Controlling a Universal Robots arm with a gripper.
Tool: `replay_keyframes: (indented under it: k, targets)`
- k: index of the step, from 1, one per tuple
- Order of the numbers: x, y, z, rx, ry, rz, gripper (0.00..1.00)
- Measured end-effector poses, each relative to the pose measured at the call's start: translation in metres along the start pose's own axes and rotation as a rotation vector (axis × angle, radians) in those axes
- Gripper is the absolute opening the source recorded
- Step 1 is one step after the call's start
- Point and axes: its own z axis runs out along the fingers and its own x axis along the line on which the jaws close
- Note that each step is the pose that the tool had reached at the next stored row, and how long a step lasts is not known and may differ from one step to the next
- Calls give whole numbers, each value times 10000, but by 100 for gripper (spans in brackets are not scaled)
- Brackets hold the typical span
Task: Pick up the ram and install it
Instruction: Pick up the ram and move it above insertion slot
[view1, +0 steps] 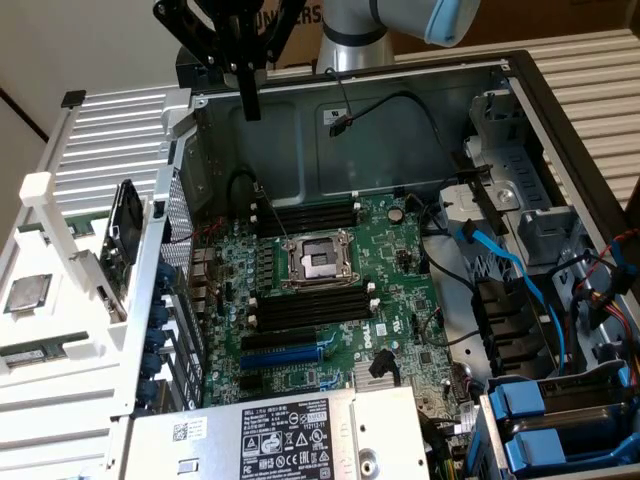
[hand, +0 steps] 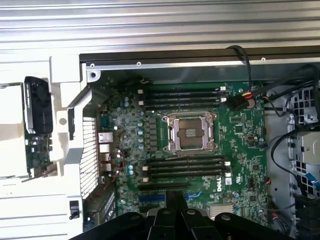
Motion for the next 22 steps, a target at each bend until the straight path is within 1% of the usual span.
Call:
replay_keyframes:
  k: [3, 8, 10, 11, 13, 17, 18, 20, 21, 22]
  targets:
    - [25, -2, -2, 2, -3, 2, 11]
    - [221, -16, -10, -10, -5, 1, 11]
    - [264, -19, -12, -10, -5, 1, 11]
    - [318, -21, -14, -10, -2, 0, 11]
    - [328, -22, -12, -9, 25, 0, 11]
    - [330, -22, -12, -1, 26, 0, 11]
    - [348, -23, -11, -3, 24, 3, 11]
    - [426, -29, -15, -1, 25, 3, 11]
    - [516, -35, -19, -1, 25, 4, 11]
    - [563, -38, -21, -1, 26, 3, 11]
